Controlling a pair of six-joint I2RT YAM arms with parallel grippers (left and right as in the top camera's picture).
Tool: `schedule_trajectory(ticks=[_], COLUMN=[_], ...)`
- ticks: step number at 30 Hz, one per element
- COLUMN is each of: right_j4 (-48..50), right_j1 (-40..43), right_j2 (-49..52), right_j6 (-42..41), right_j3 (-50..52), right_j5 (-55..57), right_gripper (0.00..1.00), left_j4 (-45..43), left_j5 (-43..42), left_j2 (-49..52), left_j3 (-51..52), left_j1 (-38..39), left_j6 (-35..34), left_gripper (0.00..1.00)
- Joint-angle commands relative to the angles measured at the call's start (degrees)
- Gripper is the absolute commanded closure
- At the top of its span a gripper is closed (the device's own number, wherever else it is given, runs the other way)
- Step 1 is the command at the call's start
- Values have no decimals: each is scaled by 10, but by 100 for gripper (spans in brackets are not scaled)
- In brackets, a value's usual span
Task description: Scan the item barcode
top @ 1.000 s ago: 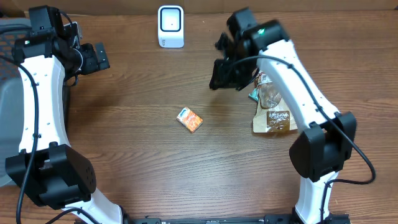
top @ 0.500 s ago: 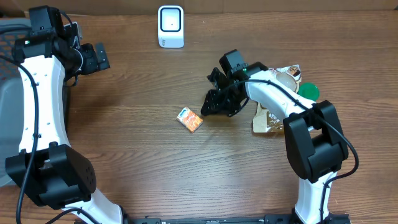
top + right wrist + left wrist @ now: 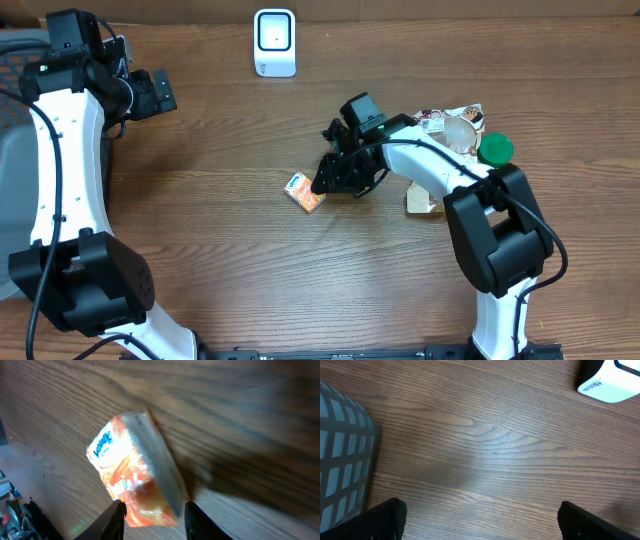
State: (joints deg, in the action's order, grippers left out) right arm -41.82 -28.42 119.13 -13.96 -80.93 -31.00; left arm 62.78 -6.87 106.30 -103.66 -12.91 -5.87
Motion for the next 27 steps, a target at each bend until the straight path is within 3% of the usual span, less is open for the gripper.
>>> schedule_trajectory(ticks=[1, 13, 19, 27], right_j4=[3, 13, 8, 54], right_j1=[-11, -17, -14, 50], right_j2=[15, 40, 27, -74], right_j6=[-24, -75, -70, -77], right_j3=[3, 3, -6, -17], right_j5=[16, 18, -128, -381], right_gripper=[65, 93, 96, 96], left_j4=[0, 0, 0, 0], left_j5=[-6, -6, -6, -6], left_j2=[9, 9, 9, 9], left_j3=[-3, -3, -3, -3], left_j1=[-2, -2, -2, -2], left_j6=[-8, -8, -8, -8], left_gripper=[0, 0, 0, 1])
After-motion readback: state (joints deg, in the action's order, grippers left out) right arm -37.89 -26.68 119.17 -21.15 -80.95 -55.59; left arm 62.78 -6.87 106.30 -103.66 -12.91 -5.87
